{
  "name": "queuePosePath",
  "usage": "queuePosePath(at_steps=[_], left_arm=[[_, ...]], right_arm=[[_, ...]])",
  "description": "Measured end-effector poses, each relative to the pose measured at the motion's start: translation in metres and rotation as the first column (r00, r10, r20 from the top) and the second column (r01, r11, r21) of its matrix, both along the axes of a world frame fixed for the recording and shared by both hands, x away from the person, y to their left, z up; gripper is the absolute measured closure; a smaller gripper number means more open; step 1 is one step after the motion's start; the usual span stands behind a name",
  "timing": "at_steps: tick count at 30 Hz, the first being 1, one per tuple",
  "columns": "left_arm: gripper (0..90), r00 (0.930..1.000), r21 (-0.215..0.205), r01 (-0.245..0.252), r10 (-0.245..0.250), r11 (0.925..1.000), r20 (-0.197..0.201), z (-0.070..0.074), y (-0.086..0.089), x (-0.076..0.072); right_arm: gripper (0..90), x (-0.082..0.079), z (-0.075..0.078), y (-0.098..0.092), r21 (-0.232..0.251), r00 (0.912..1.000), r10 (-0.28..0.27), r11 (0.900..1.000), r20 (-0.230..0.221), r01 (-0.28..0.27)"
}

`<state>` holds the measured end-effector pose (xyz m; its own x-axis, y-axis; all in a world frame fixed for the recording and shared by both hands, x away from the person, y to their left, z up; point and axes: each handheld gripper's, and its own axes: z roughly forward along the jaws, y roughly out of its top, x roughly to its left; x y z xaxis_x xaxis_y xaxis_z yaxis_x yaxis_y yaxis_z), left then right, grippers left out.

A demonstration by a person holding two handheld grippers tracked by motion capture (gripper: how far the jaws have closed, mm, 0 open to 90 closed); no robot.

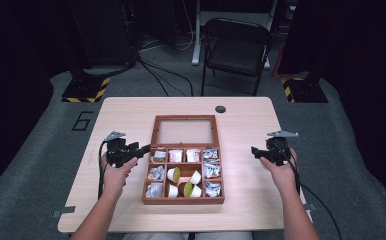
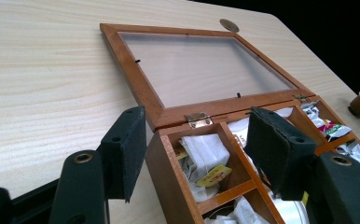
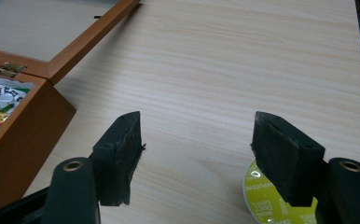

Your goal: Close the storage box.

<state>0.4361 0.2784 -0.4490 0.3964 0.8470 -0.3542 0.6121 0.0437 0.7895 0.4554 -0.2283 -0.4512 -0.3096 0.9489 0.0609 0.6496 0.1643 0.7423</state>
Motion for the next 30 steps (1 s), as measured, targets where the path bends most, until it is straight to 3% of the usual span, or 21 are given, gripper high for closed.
queuePosePath(at_steps=[8, 11, 15, 20, 25, 30], left_arm=[[37.8, 0.9997, -0.001, 0.012, -0.012, 0.9999, -0.02, -0.001, -0.002, 0.006], [37.8, 0.9997, -0.005, 0.019, -0.019, 0.9998, -0.016, 0.002, -0.005, 0.008], [37.8, 0.9995, 0.003, 0.025, -0.025, 0.9997, -0.017, 0.008, -0.01, 0.012], [37.4, 0.999, 0.02, 0.041, -0.04, 0.999, -0.021, 0.012, -0.018, 0.018], [37.3, 0.9979, 0.04, 0.06, -0.058, 0.9974, -0.028, 0.013, -0.023, 0.023], [37.2, 0.997, 0.035, 0.067, -0.066, 0.9971, -0.04, 0.016, -0.026, 0.028]], right_arm=[[34.3, -0.001, 0.007, 0.007, 0.015, 0.9994, 0.035, 0.999, 0.006, -0.035], [34.5, 0.0, 0.012, 0.009, -0.001, 0.9991, 0.04, 0.999, 0.009, -0.04], [34.7, 0.001, 0.019, 0.012, 0.021, 0.9983, 0.054, 0.998, 0.025, -0.054], [34.9, 0.003, 0.026, 0.021, 0.011, 0.9966, 0.081, 0.997, 0.018, -0.081], [35.0, 0.008, 0.035, 0.031, 0.021, 0.9926, 0.121, 0.992, 0.01, -0.121], [34.8, 0.013, 0.043, 0.047, 0.051, 0.9833, 0.182, 0.982, -0.007, -0.181]])
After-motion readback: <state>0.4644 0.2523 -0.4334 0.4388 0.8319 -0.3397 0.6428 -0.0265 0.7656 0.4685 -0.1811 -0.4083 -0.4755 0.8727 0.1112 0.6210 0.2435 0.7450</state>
